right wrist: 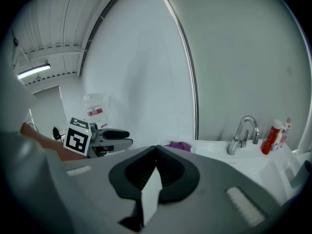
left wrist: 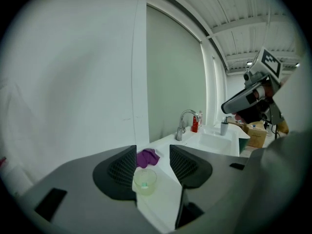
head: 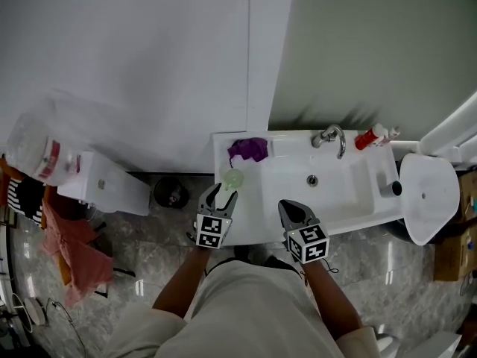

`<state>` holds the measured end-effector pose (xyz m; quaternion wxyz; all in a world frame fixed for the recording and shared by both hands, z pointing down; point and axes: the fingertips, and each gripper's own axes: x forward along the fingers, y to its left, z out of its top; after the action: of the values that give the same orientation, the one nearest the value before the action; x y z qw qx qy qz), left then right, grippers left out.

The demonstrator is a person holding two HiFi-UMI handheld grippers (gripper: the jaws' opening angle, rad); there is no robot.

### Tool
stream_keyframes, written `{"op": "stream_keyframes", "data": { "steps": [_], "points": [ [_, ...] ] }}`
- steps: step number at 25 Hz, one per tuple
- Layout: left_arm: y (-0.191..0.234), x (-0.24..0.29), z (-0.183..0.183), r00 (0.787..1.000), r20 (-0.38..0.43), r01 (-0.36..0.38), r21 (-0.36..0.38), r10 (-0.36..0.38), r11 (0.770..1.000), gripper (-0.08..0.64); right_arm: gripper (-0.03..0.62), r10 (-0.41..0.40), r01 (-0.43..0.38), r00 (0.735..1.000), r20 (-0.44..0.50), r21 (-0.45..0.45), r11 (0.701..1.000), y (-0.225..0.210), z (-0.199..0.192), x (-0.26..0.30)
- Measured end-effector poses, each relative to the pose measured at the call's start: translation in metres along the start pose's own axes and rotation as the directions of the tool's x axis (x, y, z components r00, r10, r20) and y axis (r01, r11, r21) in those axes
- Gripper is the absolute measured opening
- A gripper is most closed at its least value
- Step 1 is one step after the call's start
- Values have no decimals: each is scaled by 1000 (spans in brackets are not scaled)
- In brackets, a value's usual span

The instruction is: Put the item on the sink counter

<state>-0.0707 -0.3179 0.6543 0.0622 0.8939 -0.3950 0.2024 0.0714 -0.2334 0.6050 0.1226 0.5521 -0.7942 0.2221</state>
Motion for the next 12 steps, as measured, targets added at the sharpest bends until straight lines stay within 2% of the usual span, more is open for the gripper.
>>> {"op": "stream_keyframes", "data": {
  "steps": [6,12],
  "points": [
    [-16,-29,14,997,19,-76,-39,77,996,175,11,62,-61,998,5,-33,998,-3,3,-21],
    [-36,-66,27,984,32,-172,-93,175,981,119,11,128,-126,992,22,-75,989,-2,8,-51]
  ]
}}
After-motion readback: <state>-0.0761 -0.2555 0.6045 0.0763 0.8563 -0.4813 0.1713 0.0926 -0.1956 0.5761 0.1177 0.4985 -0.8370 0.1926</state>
